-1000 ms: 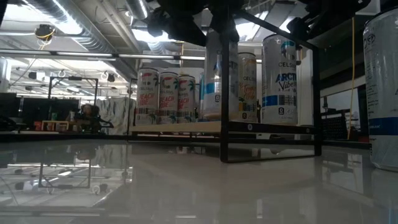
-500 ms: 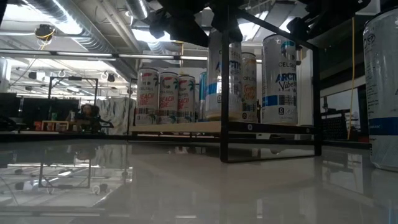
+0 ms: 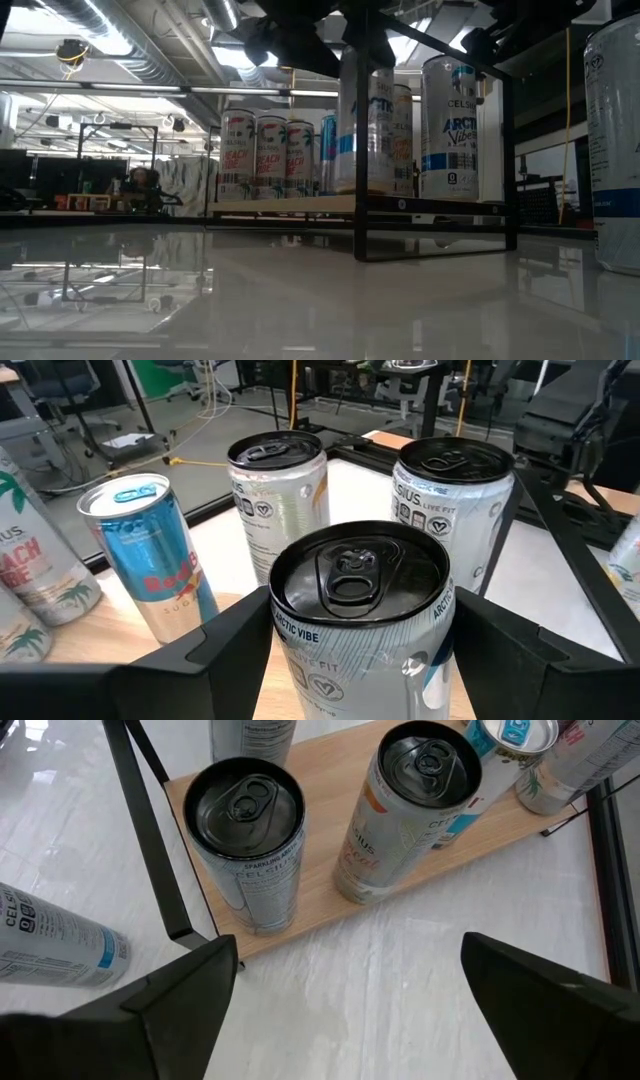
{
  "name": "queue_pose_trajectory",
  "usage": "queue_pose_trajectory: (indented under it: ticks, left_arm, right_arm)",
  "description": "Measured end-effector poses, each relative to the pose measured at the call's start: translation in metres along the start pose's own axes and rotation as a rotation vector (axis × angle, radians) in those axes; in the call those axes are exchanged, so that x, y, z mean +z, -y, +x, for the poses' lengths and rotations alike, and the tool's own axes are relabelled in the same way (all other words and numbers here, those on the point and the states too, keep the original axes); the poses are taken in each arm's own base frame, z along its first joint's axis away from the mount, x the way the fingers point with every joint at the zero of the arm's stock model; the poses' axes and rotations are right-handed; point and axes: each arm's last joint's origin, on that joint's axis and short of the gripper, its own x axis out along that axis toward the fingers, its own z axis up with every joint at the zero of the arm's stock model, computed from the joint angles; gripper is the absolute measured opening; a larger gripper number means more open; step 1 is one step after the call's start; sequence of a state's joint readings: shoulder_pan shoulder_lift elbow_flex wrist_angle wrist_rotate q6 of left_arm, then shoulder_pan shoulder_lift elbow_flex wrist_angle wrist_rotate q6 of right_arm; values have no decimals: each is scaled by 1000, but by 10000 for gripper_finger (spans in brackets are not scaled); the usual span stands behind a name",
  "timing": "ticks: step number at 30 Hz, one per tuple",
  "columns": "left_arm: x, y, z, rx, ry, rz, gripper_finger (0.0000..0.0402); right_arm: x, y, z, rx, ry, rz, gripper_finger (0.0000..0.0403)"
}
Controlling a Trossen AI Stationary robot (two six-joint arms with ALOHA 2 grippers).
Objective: Place canned beverage on shelf
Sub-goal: Put the left white-blue soda can on the shelf and align with the other white-blue soda can
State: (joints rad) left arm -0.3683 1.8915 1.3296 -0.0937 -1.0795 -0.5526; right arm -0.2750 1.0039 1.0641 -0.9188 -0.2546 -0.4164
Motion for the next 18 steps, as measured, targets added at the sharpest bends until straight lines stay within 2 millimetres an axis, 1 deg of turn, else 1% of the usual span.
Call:
queue_pose_trajectory:
  ticks: [18]
  left_arm:
    - [0,0,1,-13,-12,-7,257]
  right_arm:
    - [0,0,0,0,0,0,379]
